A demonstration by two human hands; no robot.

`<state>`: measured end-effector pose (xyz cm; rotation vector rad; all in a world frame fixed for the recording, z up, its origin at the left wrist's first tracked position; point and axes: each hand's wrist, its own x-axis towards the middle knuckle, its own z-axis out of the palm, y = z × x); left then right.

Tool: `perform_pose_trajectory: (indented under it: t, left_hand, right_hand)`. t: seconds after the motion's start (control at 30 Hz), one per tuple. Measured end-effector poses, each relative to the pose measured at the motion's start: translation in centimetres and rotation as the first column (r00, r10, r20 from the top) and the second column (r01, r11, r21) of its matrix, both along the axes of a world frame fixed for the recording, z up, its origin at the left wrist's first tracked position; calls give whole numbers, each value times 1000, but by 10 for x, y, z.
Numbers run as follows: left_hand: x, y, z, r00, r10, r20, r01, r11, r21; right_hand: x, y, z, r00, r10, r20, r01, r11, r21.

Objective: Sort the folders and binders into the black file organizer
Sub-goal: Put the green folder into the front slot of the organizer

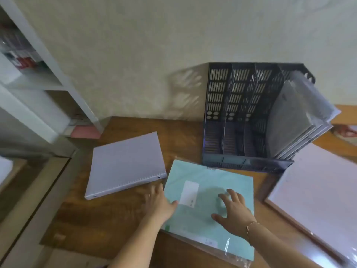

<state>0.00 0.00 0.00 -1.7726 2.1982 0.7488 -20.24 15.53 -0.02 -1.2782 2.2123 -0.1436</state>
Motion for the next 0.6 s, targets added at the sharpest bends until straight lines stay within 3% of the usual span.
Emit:
perform_pose_trajectory:
  t: [0.2,0.37,0.5,0.6]
  left_hand:
    - [-1,-2,-12,998,44,48,-47,996,69]
    - [0,-8,-17,973,186,-137,-157,968,197]
    - [4,-18,-1,860,419,-292,-242,838,490]
    - [10,-21,28,804,493,-332,-170,725,667]
  right_hand:
    - [1,-7,-9,999,40,-4,-39,995,88]
    - [-2,-7,-14,994,104,-24,-100,984,146]
    - [-6,0,-14,994,111,-16,-109,986,123]
    - [-4,8,2,993,114,-13,-113,992,56]
